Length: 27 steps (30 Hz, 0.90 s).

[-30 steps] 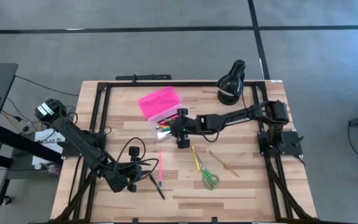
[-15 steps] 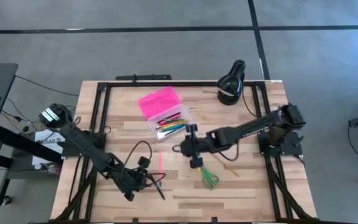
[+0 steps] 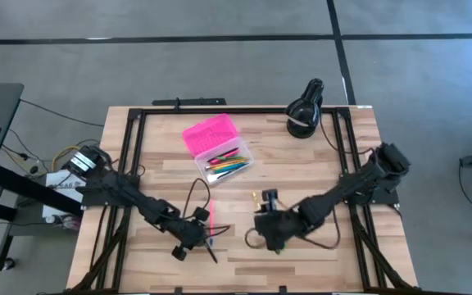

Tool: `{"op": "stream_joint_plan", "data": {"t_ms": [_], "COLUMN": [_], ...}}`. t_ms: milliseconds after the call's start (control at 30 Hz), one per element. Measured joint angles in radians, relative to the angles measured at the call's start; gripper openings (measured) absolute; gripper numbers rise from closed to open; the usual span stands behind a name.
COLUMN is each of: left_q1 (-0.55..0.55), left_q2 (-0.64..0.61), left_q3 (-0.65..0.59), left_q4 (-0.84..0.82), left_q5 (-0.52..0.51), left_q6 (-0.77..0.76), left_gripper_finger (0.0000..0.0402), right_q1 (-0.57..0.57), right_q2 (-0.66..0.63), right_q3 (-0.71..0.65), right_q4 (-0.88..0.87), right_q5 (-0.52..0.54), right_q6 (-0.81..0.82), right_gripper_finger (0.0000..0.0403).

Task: Pick & place school supplies into a supply box
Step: Put the black pen into the black supply box

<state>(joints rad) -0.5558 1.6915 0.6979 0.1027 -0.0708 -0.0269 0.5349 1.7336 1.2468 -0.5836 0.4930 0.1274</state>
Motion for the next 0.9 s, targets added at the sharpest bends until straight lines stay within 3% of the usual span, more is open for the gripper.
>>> {"op": "stream_joint_plan", "data": {"t_ms": [233,467,633,733,900], "left_q1": [0.032,0.035,0.033,0.03,0.028], "left_q2": [0.011,0.011,0.01,0.01,0.01], "left_q3": [0.001,0.002,0.003,0.003,0.003], "left_q4": [0.008,-0.003,-0.017,-0.032,-0.051], "left_q5": [0.068,0.062,0.061,0.061,0.091], "left_q6": [-0.035,-0.087,-0.113,-0.135,-0.167], "left_gripper_finger": [0.0107,0.0056,0.0026,0.0025,0.006], "right_q1": [0.124,0.236,0.278,0.276,0.265], "right_q2": [0.0,0.001,0.001,0.001,0.001], "right_q3": [-0.055,-0.141,-0.176,-0.176,-0.176], "right_q4": [-0.016,-0.02,-0.052,-0.076,-0.075], "right_q5": [0.1,0.18,0.205,0.225,0.227], "right_q6": [0.207,0.454,0.545,0.584,0.59], "right_gripper_finger": [0.0121,0.0121,0.0121,0.0121,0.0121]}}
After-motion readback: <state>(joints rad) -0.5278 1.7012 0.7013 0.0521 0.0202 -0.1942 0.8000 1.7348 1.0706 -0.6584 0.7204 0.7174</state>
